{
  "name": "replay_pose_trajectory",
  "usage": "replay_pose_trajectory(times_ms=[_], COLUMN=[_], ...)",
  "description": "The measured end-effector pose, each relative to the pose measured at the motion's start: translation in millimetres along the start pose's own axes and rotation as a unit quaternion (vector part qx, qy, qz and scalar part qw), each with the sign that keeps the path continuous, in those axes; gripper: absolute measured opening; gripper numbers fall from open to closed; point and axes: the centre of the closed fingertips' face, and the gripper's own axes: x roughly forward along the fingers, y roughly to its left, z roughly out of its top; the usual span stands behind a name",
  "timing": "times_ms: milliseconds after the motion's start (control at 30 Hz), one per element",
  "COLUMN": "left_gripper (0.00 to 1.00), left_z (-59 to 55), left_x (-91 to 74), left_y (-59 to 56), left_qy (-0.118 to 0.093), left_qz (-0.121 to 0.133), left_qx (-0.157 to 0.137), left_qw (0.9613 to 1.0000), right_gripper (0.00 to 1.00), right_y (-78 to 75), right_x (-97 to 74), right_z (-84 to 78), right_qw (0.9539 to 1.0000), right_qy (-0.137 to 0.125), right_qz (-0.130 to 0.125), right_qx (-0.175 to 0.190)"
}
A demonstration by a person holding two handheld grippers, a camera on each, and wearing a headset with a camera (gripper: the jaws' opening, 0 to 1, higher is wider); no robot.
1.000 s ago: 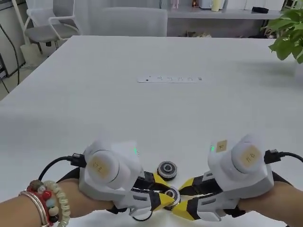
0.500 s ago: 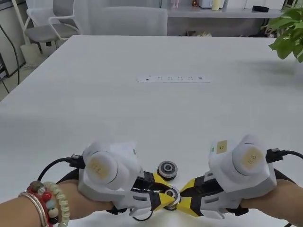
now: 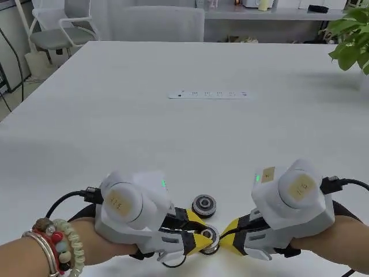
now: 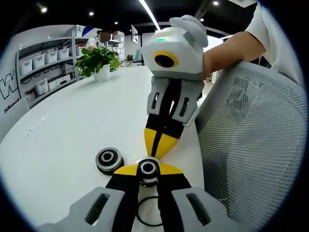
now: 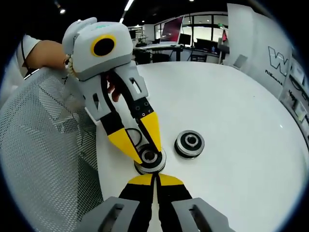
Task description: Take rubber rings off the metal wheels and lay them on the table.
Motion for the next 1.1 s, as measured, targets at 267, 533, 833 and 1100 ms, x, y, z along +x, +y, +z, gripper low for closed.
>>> replay_pose_trajectory(times_ms=[267,533,833,1100], left_gripper=[0.09,0.09,0.09,0.09], left_z=[0.4,1.1,1.1,1.2], left_x=[-0.2,0.7,1.0,1.0], left_y=[-0.2,0.3,-0.1,0.1], left_qy=[-0.001,-0.002,-0.010,-0.011], left_qz=[0.001,0.004,0.004,0.005], left_qx=[0.000,-0.002,-0.005,-0.004], left_qw=[1.0000,1.0000,0.9999,0.9999], right_gripper=[0.00,0.00,0.00,0.00], right_y=[-2.5,-5.4,-6.5,-2.6], right_x=[-2.5,-8.8,-14.0,-14.5], right_z=[-0.5,0.5,7.0,12.1], right_qw=[0.9925,0.9681,0.9560,0.9609], right_qy=[-0.002,-0.027,-0.052,-0.053], right_qz=[0.011,0.038,0.050,0.052], right_qx=[0.122,0.246,0.284,0.267])
